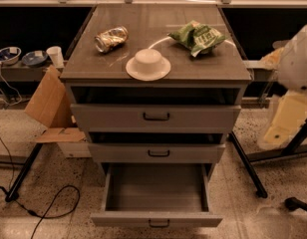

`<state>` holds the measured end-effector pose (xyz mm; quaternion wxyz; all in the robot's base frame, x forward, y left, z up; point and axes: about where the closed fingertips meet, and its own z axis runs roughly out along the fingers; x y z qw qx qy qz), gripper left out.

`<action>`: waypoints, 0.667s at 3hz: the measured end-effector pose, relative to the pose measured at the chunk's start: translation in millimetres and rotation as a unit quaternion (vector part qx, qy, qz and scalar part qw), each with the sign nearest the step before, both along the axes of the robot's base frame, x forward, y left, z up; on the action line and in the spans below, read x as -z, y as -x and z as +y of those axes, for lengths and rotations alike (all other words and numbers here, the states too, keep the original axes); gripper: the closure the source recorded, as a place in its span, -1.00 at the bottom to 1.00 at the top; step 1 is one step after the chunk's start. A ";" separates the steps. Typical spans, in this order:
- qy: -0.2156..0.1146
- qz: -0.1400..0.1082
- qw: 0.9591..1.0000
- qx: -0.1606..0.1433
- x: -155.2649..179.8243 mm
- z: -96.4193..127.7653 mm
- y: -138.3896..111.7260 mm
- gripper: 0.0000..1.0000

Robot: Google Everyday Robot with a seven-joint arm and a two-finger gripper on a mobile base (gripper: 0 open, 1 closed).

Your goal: Close bottom drawer

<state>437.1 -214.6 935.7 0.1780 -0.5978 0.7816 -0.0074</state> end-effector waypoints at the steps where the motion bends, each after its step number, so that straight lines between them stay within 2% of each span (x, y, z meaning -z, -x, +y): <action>1: -0.028 0.018 0.999 0.007 70.1 1.4 8.8 -1.00; 2: -0.057 0.034 0.998 0.009 138.9 8.4 25.0 -1.00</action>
Offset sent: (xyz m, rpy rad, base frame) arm -0.0469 0.0187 -0.2737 0.2148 0.0872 -0.0560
